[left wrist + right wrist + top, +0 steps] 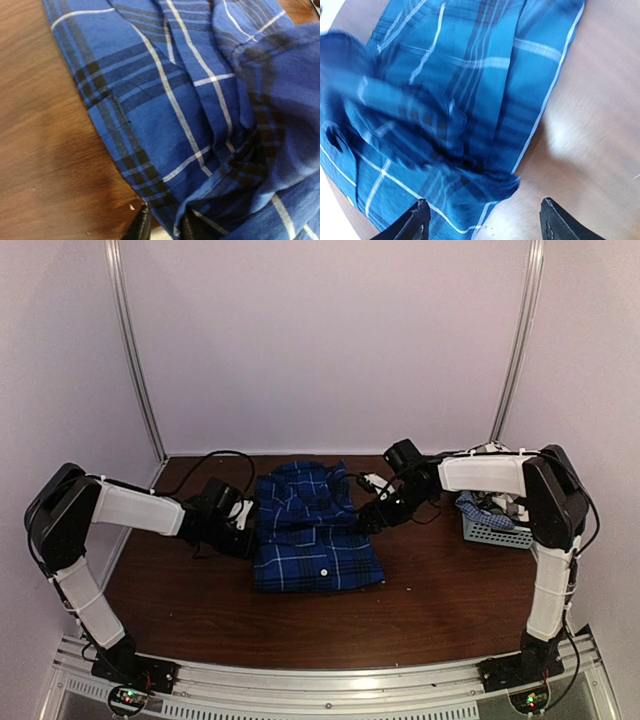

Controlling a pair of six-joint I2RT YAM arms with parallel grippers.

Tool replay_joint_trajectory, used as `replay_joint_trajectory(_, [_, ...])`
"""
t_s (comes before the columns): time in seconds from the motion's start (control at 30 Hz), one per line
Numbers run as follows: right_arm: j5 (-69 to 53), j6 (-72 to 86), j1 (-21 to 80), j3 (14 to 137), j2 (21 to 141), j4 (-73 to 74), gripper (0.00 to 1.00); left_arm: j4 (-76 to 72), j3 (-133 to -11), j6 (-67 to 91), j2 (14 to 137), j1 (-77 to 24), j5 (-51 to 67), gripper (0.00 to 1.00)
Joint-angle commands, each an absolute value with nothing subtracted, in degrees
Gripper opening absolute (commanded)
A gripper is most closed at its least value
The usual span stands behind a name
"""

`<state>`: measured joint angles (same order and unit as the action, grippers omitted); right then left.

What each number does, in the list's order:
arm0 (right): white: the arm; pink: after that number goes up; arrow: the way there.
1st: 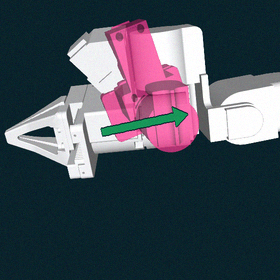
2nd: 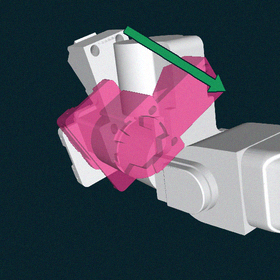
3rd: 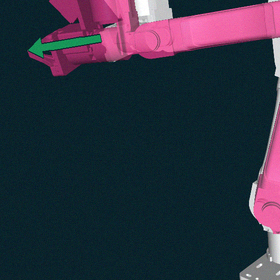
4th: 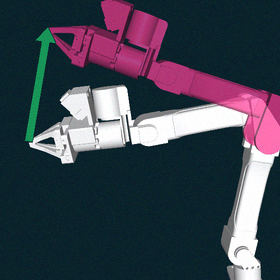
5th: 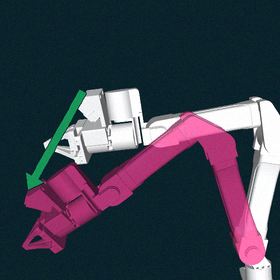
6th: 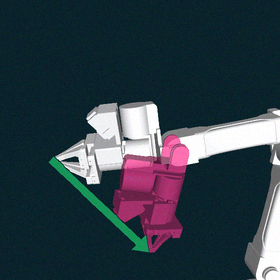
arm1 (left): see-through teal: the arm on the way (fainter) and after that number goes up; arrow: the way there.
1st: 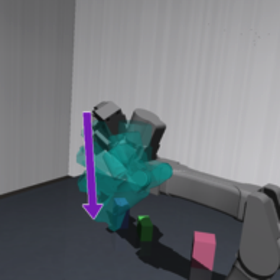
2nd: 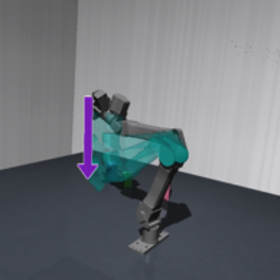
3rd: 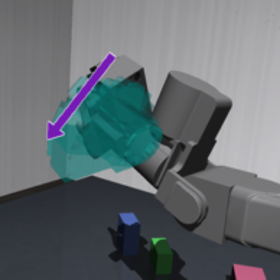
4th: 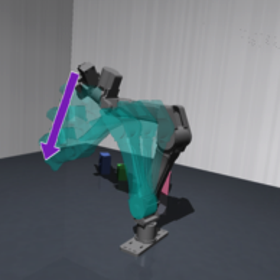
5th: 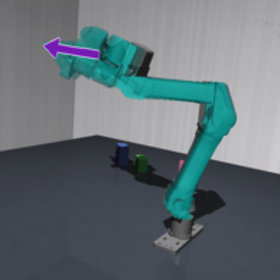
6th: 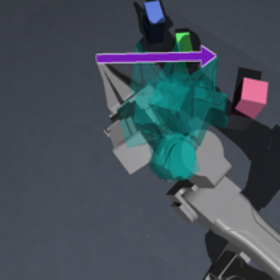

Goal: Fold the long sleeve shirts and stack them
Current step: Fold the rectangle-folded shirt at the center of the board, then smooth out the 2/3-rectangle-folded shirt at the center of the board.

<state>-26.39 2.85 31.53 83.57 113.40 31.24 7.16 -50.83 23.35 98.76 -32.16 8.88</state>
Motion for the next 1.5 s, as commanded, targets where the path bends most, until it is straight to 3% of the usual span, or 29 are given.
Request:
replay_joint_trajectory(0.0, [-31.0,8.1,31.7,75.9,110.0,18.7,0.76,2.3,-49.3,25.3,95.1,-31.2,7.0,0.33])
replay_joint_trajectory(0.17, [-32.6,11.2,31.7,72.1,111.3,12.6,0.75,-1.9,-47.6,27.8,90.2,-30.7,5.3,0.57])
replay_joint_trajectory(0.33, [-35.7,12.9,32.1,70.3,112.0,7.5,0.67,-7.4,-42.6,30.9,84.7,-30.2,8.3,0.77])
replay_joint_trajectory(0.57, [-36.7,12.9,32.4,70.5,112.5,6.6,0.51,-13.9,-35.9,34.5,82.0,-30.1,18.2,0.91])
replay_joint_trajectory(0.77, [-37.2,13.2,32.5,70.6,113.1,6.1,0.46,-20.3,-30.3,37.5,83.3,-30.1,23.0,0.98])
replay_joint_trajectory(0.83, [-37.2,13.3,32.6,70.5,113.1,6.0,0.45,-22.8,-29.6,38.1,84.7,-30.1,25.0,0.95])
replay_joint_trajectory(1.13, [-37.1,13.1,32.7,70.2,112.6,6.3,0.34,-33.1,-30.9,41.1,93.2,-30.1,32.8,0.56])
replay_joint_trajectory(1.37, [-37.2,12.3,32.7,70.3,112.0,7.1,0.05,-34.9,-32.3,40.6,92.5,-30.1,32.1,0.24])
replay_joint_trajectory(1.47, [-37.0,11.9,32.6,71.6,111.6,8.4,0.0,-34.5,-32.3,39.5,90.3,-30.1,31.1,0.11])
